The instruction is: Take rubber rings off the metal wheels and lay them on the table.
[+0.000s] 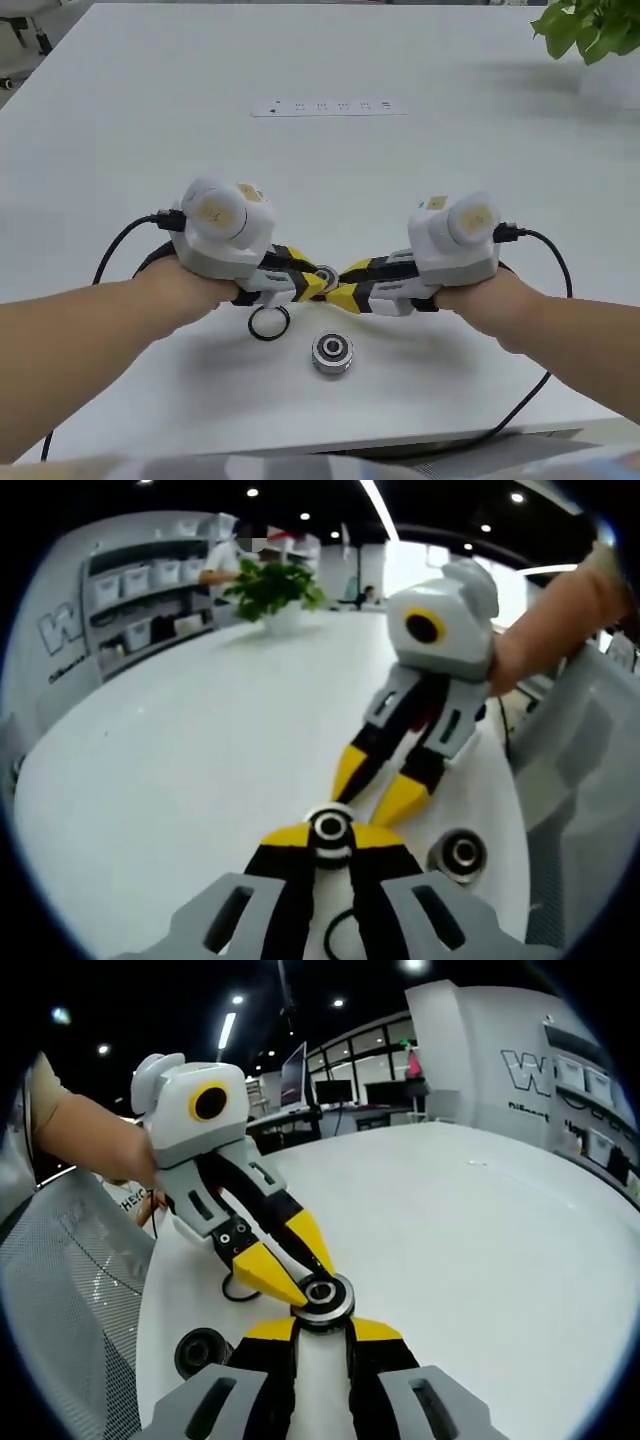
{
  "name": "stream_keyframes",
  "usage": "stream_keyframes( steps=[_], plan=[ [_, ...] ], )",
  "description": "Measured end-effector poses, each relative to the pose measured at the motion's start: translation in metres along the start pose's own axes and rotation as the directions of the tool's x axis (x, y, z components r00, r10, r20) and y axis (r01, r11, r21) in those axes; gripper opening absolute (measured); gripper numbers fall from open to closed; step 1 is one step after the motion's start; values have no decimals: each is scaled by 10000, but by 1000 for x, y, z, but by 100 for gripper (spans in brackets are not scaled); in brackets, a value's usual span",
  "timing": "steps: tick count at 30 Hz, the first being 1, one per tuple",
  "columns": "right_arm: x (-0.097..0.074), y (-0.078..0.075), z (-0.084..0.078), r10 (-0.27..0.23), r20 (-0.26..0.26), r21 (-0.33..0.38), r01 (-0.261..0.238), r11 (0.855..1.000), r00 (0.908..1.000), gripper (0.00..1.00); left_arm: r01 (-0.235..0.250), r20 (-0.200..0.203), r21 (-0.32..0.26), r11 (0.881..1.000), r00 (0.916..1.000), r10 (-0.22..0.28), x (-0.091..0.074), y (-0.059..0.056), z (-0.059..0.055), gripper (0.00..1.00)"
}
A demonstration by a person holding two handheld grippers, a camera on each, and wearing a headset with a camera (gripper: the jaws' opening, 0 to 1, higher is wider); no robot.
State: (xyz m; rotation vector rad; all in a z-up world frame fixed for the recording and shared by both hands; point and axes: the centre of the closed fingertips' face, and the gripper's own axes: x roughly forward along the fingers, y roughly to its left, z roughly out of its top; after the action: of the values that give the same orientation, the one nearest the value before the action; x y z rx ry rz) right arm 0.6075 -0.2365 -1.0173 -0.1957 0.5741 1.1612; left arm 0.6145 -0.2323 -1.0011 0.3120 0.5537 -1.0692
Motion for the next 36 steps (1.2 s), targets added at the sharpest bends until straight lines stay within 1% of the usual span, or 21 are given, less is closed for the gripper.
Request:
stream_keyframes(
  steps=[16,21,23,25,30,31,32,36],
  plan=[
    [-2,0,-2,-77,-50,-243,76,9997,10000,10,-93,36,-51,9999,10000,93,0,-1,1,13],
    [-2,0,-2,-112,-52,-201,111,9997,9999,9,-109,42,-36,9999,9999,110,0,-1,1,13],
    [-3,0,-3,-113,-81,-164,112,9998,9999,7,-144,29,-23,9999,9999,144,0,0,1,13],
    [-4,-2,-4,-212,-128,-165,210,9996,9997,1,-159,21,-19,9999,9999,159,0,0,1,13],
    [-5,-3,-4,-253,-139,89,254,9996,9996,0,-194,14,-25,9998,9998,194,1,0,1,12],
    [-5,-5,-3,-358,-118,311,362,9989,9993,0,-214,-3,20,9998,9998,214,1,0,1,12],
    [-5,-4,-3,-299,-28,664,300,9973,9995,0,-230,-11,37,9997,9997,230,1,0,1,12],
    [-8,-7,-2,-328,124,1236,310,9918,9994,0,-302,-7,58,9995,9995,302,0,0,1,12]
  ],
)
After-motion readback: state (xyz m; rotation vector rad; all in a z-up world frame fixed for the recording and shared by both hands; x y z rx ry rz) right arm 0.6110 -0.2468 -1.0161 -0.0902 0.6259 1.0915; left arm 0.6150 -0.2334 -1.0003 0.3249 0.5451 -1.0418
